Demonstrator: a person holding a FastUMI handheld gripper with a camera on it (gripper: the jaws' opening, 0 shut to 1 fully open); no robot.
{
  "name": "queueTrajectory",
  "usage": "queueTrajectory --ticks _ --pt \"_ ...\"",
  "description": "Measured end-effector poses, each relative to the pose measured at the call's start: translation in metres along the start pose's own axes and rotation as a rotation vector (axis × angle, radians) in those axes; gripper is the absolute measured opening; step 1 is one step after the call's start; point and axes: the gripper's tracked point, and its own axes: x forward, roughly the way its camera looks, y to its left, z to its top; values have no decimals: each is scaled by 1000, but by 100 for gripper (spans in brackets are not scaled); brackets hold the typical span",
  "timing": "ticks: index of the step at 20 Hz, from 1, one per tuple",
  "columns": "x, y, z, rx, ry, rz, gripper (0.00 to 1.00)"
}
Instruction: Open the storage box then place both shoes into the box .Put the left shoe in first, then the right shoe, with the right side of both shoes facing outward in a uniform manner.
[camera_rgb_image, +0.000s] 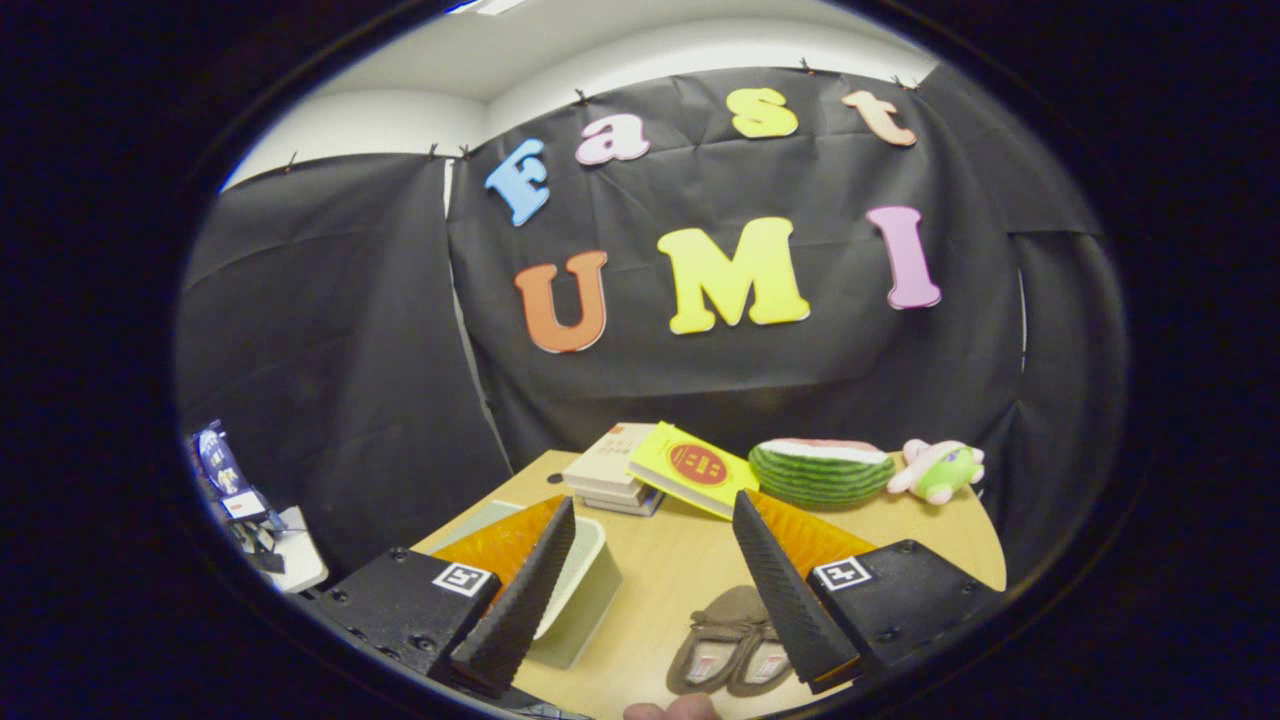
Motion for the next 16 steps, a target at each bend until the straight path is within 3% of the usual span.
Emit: queueTrajectory --ticks 7,16 --pt "30 46 -81 -1 188 92 100" --pt "63 73 -147 74 335 99 99"
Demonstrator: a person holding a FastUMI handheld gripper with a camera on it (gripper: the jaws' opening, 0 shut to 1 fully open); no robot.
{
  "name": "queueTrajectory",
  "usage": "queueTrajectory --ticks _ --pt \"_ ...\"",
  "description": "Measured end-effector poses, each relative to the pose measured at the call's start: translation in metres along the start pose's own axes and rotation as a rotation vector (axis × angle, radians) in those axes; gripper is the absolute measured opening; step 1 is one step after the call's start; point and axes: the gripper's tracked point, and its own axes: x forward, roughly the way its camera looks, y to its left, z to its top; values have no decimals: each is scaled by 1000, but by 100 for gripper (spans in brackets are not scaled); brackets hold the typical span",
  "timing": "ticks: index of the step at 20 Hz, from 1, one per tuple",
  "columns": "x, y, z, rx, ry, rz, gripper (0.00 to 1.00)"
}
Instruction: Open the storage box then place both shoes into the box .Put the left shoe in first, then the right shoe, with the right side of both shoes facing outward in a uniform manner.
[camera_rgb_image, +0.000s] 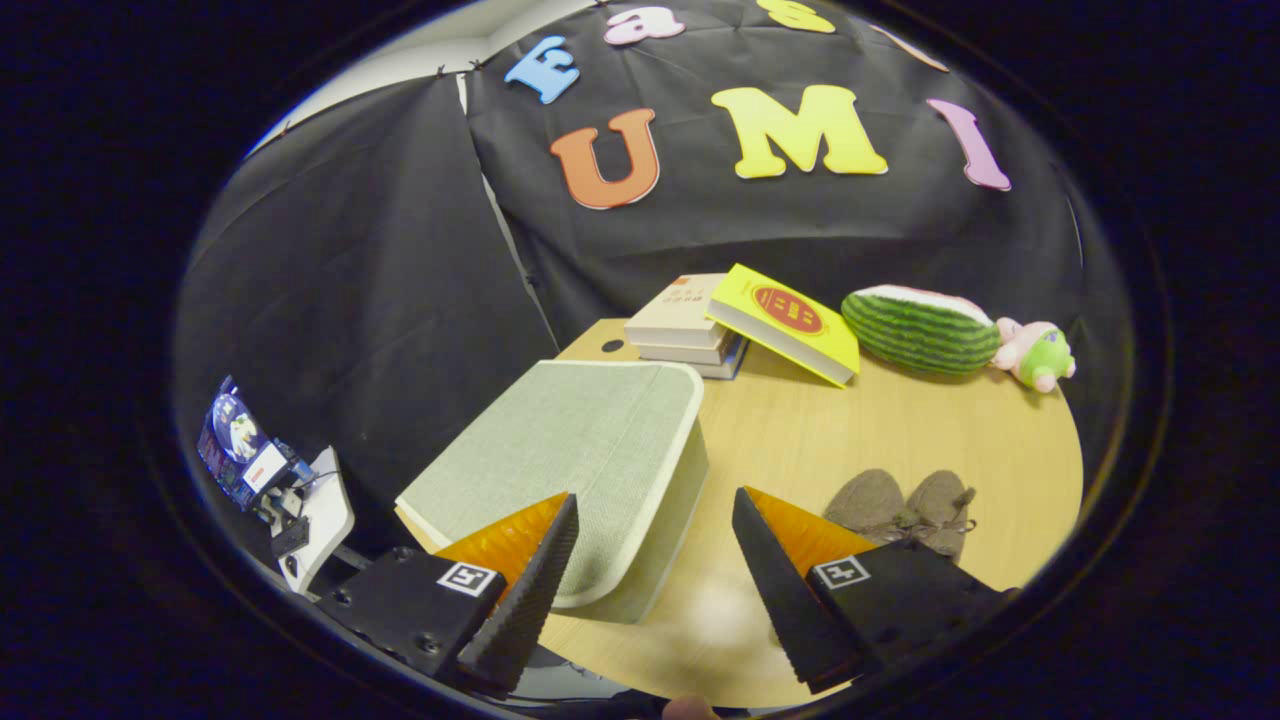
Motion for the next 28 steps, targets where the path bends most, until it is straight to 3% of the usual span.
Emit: queueTrajectory --ticks 8,13,16,19,21,28 --pt "23 11 -19 129 56 17 79" --pt "24 20 -17 187 69 43 46" --pt "21 19 -13 233 61 41 36" --pt "19 21 -6 277 49 45 15" --pt "16 20 -1 290 50 31 7" --pt "0 35 31 333 14 48 6"
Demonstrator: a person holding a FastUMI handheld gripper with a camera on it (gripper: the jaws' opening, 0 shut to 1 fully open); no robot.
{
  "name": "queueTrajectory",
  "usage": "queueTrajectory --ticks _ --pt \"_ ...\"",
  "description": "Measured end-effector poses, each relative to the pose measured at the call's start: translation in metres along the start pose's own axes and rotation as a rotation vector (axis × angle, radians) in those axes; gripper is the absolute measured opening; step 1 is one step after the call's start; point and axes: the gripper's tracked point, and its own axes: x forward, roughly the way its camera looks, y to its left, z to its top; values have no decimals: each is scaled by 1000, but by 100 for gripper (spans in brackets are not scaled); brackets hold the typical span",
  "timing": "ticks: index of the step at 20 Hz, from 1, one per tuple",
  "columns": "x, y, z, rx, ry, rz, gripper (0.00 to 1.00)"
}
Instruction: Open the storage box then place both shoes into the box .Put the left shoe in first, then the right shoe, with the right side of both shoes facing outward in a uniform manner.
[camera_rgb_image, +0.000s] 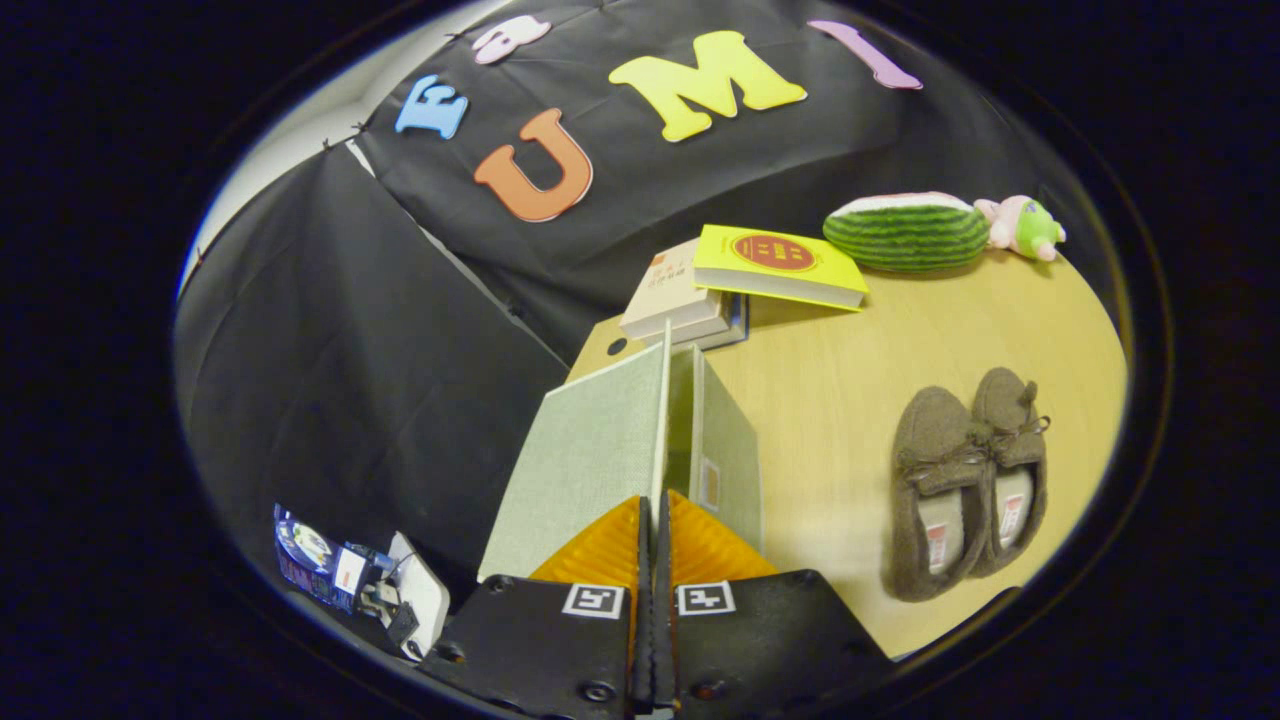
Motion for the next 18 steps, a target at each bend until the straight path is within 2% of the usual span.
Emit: queueTrajectory --ticks 5,9,18 --pt "-19 43 26 -29 -49 58 6" --pt "-31 98 43 -102 -98 121 6" --pt "-10 206 24 -240 -80 228 6"
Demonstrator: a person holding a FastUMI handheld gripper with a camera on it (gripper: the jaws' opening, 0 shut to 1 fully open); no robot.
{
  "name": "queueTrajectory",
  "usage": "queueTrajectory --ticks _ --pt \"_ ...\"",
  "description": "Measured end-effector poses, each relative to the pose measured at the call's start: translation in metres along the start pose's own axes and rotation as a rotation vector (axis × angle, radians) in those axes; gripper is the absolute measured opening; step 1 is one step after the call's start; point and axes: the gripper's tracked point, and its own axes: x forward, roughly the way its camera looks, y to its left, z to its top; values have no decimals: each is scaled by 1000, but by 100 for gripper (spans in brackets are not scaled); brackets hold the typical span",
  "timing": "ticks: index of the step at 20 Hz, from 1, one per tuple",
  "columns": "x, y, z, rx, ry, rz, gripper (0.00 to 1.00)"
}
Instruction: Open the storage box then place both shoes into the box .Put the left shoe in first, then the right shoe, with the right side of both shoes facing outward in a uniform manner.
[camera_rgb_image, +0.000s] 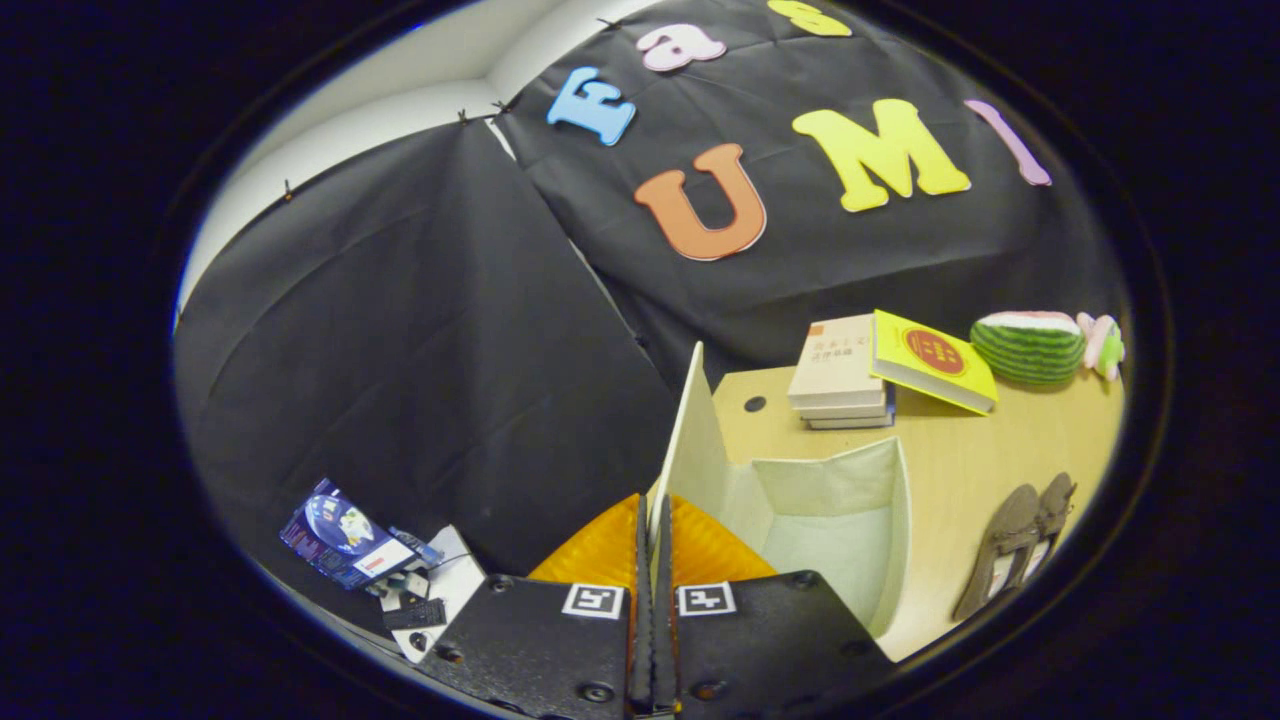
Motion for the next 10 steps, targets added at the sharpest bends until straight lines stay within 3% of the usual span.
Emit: queueTrajectory --ticks 2,4,9,10 --pt "9 15 -3 -36 6 23 11" --pt "16 25 -2 -80 -1 37 22" --pt "19 27 6 -108 -24 38 68" --pt "18 24 9 -110 -36 26 72"
